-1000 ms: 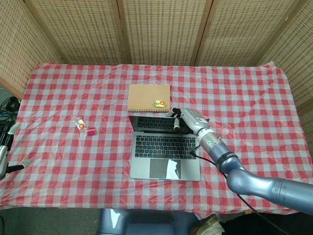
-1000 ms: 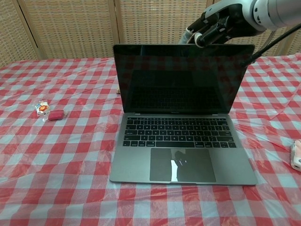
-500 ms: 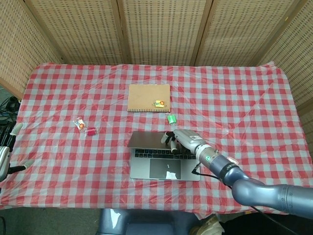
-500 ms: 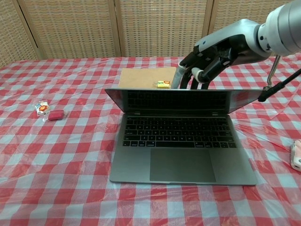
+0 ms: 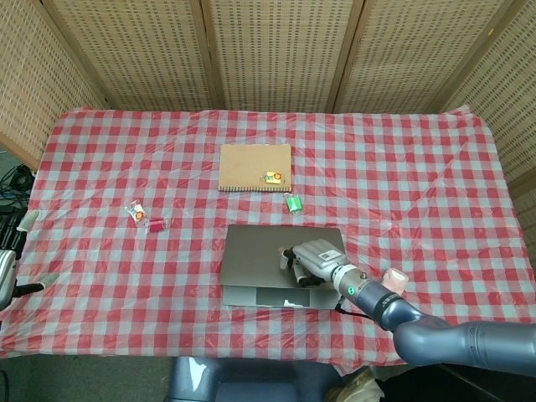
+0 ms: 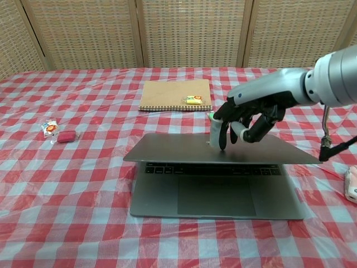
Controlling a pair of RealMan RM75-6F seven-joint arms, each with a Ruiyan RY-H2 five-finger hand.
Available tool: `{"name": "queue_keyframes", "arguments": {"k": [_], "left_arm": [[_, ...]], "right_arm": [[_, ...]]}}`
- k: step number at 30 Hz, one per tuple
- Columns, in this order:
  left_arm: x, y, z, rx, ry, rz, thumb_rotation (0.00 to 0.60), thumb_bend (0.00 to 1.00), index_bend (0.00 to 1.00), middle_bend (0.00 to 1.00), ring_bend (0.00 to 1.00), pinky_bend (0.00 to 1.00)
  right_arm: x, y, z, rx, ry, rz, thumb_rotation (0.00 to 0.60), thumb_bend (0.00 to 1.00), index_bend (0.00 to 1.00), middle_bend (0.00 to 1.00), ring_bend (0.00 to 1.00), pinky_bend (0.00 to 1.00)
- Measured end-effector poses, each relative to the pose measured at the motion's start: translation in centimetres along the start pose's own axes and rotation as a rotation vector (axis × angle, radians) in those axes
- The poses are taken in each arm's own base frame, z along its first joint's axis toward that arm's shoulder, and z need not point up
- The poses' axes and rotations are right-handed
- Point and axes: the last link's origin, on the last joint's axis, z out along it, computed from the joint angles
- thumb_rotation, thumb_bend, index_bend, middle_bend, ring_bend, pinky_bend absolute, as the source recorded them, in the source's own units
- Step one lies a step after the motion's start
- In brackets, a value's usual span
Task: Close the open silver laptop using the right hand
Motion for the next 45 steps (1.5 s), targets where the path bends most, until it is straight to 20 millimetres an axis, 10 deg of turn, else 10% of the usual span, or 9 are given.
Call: {"name": "queue_keyframes", "arguments": {"k": [14,23,25,28,30,45], "left_arm": [[-0.4,-0.3,-0.1,0.018,-0.014,0.012,0.600,0.00,0.00,0.00,0.00,0.00],[-0.5,-0.4,0.0,0.019,-0.022,0.001,0.600,0.00,0.00,0.00,0.00,0.00],[-0.4,-0.4,0.0,0.019,-0.019,0.000,0.600,0.00,0.00,0.00,0.00,0.00],[-0.4,-0.4,0.0,0.014,-0.011,0.001,0.600,0.00,0.00,0.00,0.00,0.00],[-0.3,-0.3,-0.2,0.005,-0.002,0.004,0.600,0.00,0.00,0.00,0.00,0.00],[-0.5,0.4,-1.9,-0.035,0.028,0.020,0.600,0.00,0.00,0.00,0.00,0.00]], "right_arm": [[-4.2,3.0,0.9,-0.015,-0.009,-0.233,0.600,1.00,0.39,0.42,0.32,0.30],[-1.0,2.2,-0.6,0.031,0.207,-0.309,0.600,0.99,0.37,0.38,0.31,0.26],[0.2,2.3,-1.5,0.037,0.297,-0.343,0.600,0.77,0.35,0.33,0.27,0.21],[1.6,3.1,-3.2,0.018,0.432,-0.356,0.600,0.14,0.22,0.16,0.11,0.07],[1.9,4.6,-4.8,-0.027,0.534,-0.331,0.600,0.01,0.10,0.04,0.02,0.00],[-7.7,17.2,-16.2,-0.440,0.801,-0.284,0.600,0.00,0.00,0.00,0.00,0.00]]}}
